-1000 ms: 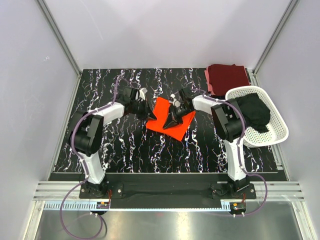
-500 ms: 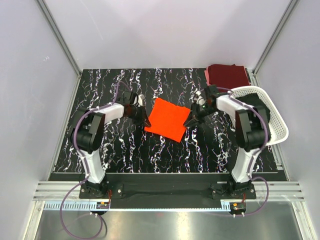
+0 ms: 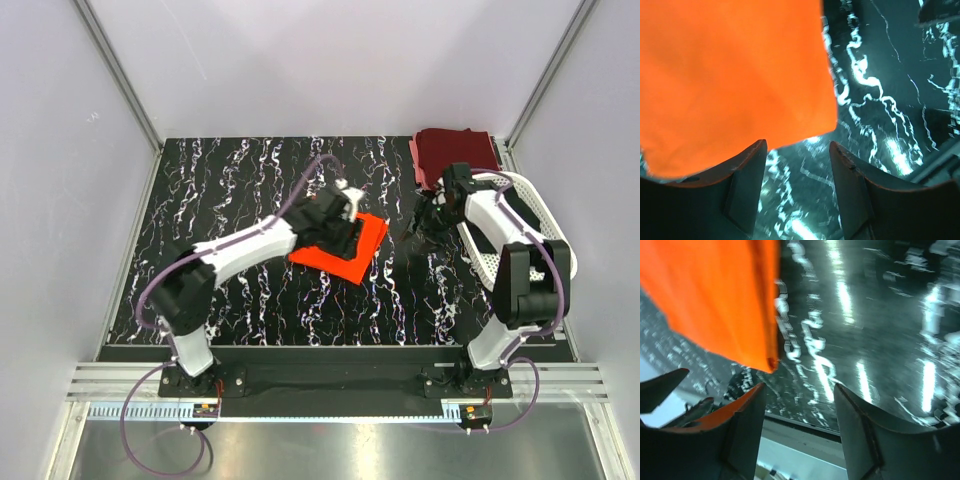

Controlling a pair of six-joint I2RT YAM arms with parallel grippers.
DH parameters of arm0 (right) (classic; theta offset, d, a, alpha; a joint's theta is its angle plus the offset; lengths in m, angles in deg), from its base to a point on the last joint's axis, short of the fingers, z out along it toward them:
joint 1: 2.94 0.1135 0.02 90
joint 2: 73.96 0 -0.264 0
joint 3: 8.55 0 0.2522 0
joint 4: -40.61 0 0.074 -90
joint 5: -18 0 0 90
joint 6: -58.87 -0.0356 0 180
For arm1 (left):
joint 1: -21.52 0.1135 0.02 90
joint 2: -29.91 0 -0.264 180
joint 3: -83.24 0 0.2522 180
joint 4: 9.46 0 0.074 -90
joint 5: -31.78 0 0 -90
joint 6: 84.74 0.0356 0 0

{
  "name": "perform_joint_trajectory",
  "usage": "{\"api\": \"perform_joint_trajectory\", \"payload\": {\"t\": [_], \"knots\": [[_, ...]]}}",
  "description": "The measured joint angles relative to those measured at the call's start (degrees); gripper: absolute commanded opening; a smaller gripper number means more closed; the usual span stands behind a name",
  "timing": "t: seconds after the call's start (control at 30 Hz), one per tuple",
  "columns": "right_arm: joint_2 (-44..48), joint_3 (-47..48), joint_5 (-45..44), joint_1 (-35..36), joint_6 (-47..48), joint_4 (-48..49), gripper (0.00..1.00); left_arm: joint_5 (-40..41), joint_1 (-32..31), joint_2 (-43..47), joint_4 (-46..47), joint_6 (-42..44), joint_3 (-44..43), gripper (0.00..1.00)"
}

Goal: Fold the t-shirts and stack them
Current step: Fold the tshirt

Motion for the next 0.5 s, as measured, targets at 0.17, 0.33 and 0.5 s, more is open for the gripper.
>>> {"api": "perform_joint_trajectory", "payload": {"t": [0.17, 0.33, 0.5], "knots": [[4.98, -1.81, -5.62, -3.78, -0.55, -3.37, 0.67, 8.44, -7.50, -10.80, -1.44, 0.20, -8.17, 0.61], [9.77, -4.00, -6.86, -6.99, -0.50, -5.11, 0.68, 14.60, -10.97, -17.86, -3.87, -0.04, -11.02, 0.63], [11.74, -6.86, -6.43, -7.61, -0.48, -5.25, 0.68, 19.98, -12.26, -21.70, -6.29, -0.07, -16.20, 0.62]]}}
